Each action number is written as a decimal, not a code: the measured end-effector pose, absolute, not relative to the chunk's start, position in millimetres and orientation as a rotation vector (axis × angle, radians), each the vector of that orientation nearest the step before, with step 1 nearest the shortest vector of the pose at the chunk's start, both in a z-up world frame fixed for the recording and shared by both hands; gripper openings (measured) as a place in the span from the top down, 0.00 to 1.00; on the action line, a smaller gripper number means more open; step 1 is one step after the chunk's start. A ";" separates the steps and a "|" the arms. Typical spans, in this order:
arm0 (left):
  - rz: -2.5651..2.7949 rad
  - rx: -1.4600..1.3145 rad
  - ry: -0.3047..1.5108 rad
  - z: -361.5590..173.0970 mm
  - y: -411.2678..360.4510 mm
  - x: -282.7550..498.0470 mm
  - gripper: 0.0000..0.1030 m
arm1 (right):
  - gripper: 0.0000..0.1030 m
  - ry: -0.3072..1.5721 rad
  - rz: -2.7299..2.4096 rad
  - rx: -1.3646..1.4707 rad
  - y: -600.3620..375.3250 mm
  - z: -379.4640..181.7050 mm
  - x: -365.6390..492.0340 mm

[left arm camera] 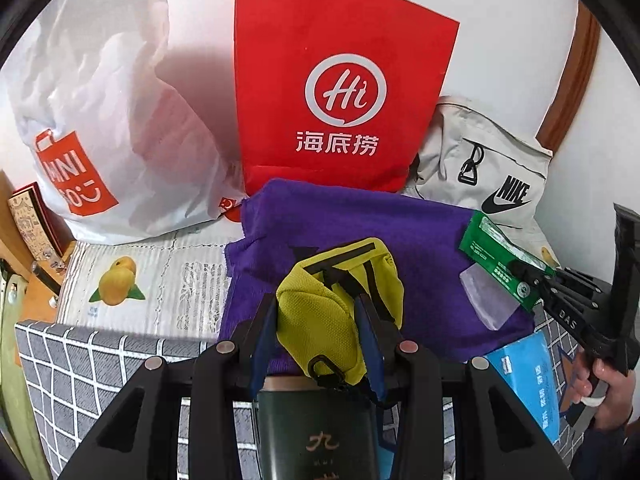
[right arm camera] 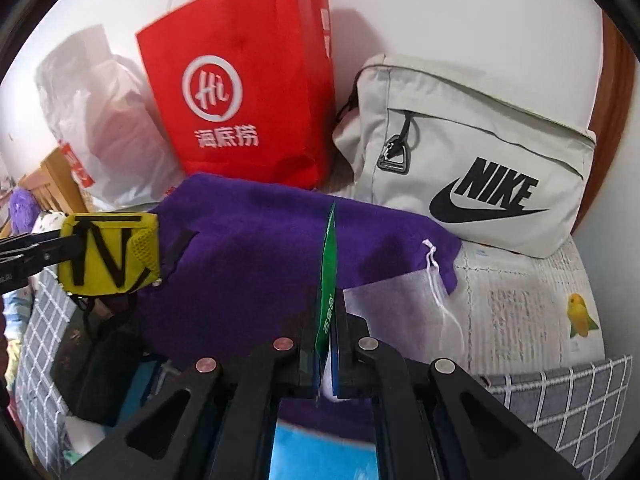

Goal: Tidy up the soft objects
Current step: 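Carry the green packet with the right gripper while the left carries the yellow pouch to the towel, then open the right gripper over the towel while the left releases the yellow pouch onto it, then move the right gripper down to the black watch strap while the left returns to the pile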

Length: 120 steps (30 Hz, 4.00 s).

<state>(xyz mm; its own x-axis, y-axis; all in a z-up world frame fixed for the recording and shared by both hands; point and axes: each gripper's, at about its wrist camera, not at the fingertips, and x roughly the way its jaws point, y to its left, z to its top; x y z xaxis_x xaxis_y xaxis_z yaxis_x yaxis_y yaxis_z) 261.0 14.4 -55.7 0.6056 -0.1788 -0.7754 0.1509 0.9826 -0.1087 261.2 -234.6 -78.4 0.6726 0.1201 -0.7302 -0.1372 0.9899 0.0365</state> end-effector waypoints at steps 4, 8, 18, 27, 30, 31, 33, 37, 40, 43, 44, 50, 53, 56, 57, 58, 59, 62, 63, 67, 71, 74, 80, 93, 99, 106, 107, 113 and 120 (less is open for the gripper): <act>-0.201 -0.040 0.915 -62.7 13.1 272.2 0.64 | 0.96 0.854 0.142 -0.030 -236.4 -86.0 280.0; -0.212 -0.029 0.926 -67.7 6.9 280.6 0.64 | 0.96 0.927 0.131 -0.028 -239.7 -102.4 294.6; -0.250 -0.012 0.924 -64.2 -11.2 300.0 0.64 | 0.92 0.974 0.127 -0.037 -249.2 -112.3 292.9; -0.229 0.016 0.987 -88.6 -18.6 314.6 0.64 | 0.83 0.973 0.121 -0.051 -252.4 -115.9 286.1; -0.211 0.036 1.009 -96.9 -20.3 317.9 0.64 | 0.69 0.966 0.102 -0.065 -254.5 -114.1 284.5; -0.207 0.043 1.012 -98.6 -21.1 318.8 0.64 | 0.66 0.949 0.095 -0.069 -255.0 -111.6 282.9; -0.202 0.048 1.013 -100.4 -21.3 320.6 0.64 | 0.62 0.926 0.098 -0.066 -255.9 -107.5 281.6; -0.186 0.074 1.019 -103.1 -23.5 324.3 0.62 | 0.59 0.910 0.100 -0.073 -255.8 -102.0 279.7; -0.169 0.090 1.019 -103.6 -24.0 326.5 0.62 | 0.58 0.898 0.086 -0.097 -255.2 -98.5 278.0; -0.159 0.101 1.009 -101.2 -23.6 326.5 0.50 | 0.55 0.886 0.063 -0.115 -256.3 -96.3 274.9; -0.154 0.099 1.006 -100.3 -22.3 326.1 0.40 | 0.55 0.883 0.061 -0.116 -256.7 -95.6 273.6; -0.127 0.081 0.987 -87.5 -12.6 317.9 0.35 | 0.55 0.858 0.051 -0.111 -257.3 -85.1 262.9; -0.116 0.100 0.978 -80.0 -10.6 307.2 0.35 | 0.54 0.849 0.058 -0.106 -254.6 -78.3 253.5; -0.107 0.102 0.970 -72.8 -7.9 294.8 0.35 | 0.54 0.839 0.062 -0.103 -250.8 -71.5 237.7; -0.102 0.103 0.966 -69.5 -6.8 288.0 0.35 | 0.54 0.837 0.066 -0.099 -249.7 -68.8 230.3; -0.097 0.103 0.962 -68.0 -6.3 282.9 0.35 | 0.54 0.836 0.068 -0.095 -248.8 -67.6 224.9; -0.095 0.102 0.958 -65.8 -5.0 277.3 0.35 | 0.54 0.834 0.070 -0.089 -248.1 -65.3 216.6; -0.086 0.093 0.949 -58.1 2.3 256.3 0.35 | 0.54 0.836 0.077 -0.069 -246.0 -60.7 195.2; -0.081 0.087 0.945 -55.4 5.6 247.3 0.35 | 0.54 0.838 0.078 -0.062 -245.1 -59.5 188.9; -0.062 0.082 0.937 -49.0 14.6 219.8 0.35 | 0.54 0.836 0.092 -0.045 -240.5 -54.2 160.8; -0.046 0.066 0.938 -45.5 22.4 190.8 0.35 | 0.54 0.831 0.110 -0.044 -233.0 -50.7 130.0; -0.048 0.029 0.951 -45.4 28.7 171.4 0.35 | 0.54 0.834 0.125 -0.040 -227.9 -51.1 110.2; -0.053 -0.008 0.956 -48.6 30.8 135.2 0.35 | 0.54 0.850 0.154 -0.045 -219.7 -57.0 71.3; -0.082 -0.098 1.019 -77.5 35.9 79.2 0.35 | 0.54 0.995 0.214 -0.047 -211.4 -113.5 15.1; -0.078 -0.105 1.032 -83.2 38.0 63.4 0.35 | 0.55 1.038 0.246 -0.061 -198.8 -139.3 26.2; -0.055 -0.118 1.048 -88.2 46.4 60.1 0.35 | 0.55 1.051 0.268 -0.123 -178.8 -157.9 40.4; -0.052 -0.122 1.050 -88.8 47.8 60.2 0.35 | 0.55 1.039 0.263 -0.148 -174.6 -159.8 41.0; -0.050 -0.130 1.057 -91.2 50.0 61.6 0.35 | 0.80 0.997 0.268 -0.219 -167.2 -157.7 40.9; -0.078 -0.140 1.064 -95.3 50.4 63.2 0.35 | 0.80 1.040 0.289 -0.254 -177.9 -149.4 25.0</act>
